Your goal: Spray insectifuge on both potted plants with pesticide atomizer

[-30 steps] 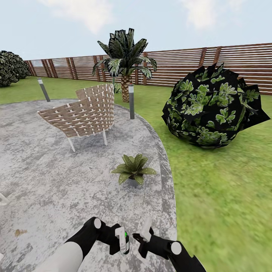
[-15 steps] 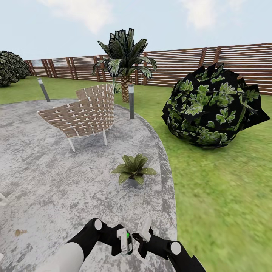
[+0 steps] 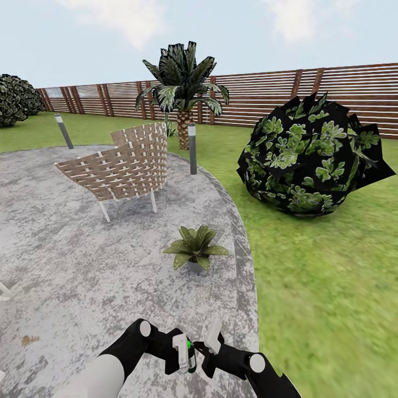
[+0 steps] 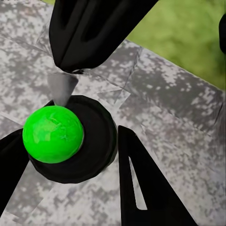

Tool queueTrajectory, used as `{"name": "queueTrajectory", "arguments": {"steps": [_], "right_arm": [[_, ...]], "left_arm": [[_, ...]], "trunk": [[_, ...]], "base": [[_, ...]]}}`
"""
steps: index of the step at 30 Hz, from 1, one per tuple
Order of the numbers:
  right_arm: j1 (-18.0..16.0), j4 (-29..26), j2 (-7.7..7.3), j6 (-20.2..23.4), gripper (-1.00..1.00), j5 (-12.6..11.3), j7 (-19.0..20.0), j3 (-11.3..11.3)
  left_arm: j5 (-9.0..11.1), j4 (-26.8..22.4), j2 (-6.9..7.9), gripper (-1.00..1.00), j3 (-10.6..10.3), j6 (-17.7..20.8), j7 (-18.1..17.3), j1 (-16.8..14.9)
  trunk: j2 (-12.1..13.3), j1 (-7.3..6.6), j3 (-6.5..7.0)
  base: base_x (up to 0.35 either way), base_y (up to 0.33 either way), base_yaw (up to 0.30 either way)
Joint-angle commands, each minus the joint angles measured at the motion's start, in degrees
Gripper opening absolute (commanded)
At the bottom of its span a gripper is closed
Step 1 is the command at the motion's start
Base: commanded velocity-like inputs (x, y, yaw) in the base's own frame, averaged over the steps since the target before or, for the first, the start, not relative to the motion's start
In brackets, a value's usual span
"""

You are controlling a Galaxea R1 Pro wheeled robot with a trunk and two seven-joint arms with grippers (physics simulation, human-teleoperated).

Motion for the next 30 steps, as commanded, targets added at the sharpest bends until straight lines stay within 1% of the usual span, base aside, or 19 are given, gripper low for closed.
{"name": "queueTrajectory", "arguments": {"steps": [1,16,18,23,25,26,30], "right_arm": [[-0.03,-0.01,0.02,-0.33,-1.0,0.59,-0.03,-0.09],[-0.02,0.01,0.02,-0.33,-1.0,0.59,-0.03,-0.09],[-0.05,0.01,0.02,-0.34,-1.0,0.59,-0.03,-0.09],[-0.03,0.01,0.02,-0.34,-1.0,0.59,-0.03,-0.09],[-0.02,0.01,0.02,-0.34,-1.0,0.59,-0.03,-0.09],[-0.04,0.01,0.02,-0.34,-1.0,0.59,-0.03,-0.09],[-0.04,0.01,0.02,-0.34,-1.0,0.65,-0.03,-0.09]], "left_arm": [[-0.45,-0.06,-0.07,-1.0,0.49,-0.28,-0.31,-0.03],[-0.44,-0.06,-0.86,-1.0,0.49,-0.43,-0.34,-0.03],[-0.44,-0.06,-0.76,-1.0,0.51,-0.37,-0.34,-0.03],[-0.52,-0.06,0.03,-1.0,0.64,-0.34,-0.34,-0.04],[-0.71,-0.06,0.66,-1.0,0.64,-0.34,-0.34,0.23],[-0.78,-0.06,1.36,-1.0,0.65,-0.34,-0.34,0.32],[-0.45,-0.05,6.01,-1.0,0.69,-0.34,-0.26,0.46]], "trunk": [[-0.02,-0.01,-0.05],[-0.02,-0.01,-0.05],[-0.02,-0.01,-0.05],[-0.02,-0.01,-0.05],[-0.02,-0.01,-0.05],[-0.02,-0.01,-0.05],[-0.02,-0.01,-0.05]], "base": [[0.0,0.0,0.0],[0.0,0.0,0.0],[0.0,0.0,0.0],[0.0,0.0,0.0],[0.0,0.0,0.0],[0.0,0.0,0.0],[0.0,0.0,0.0]]}}
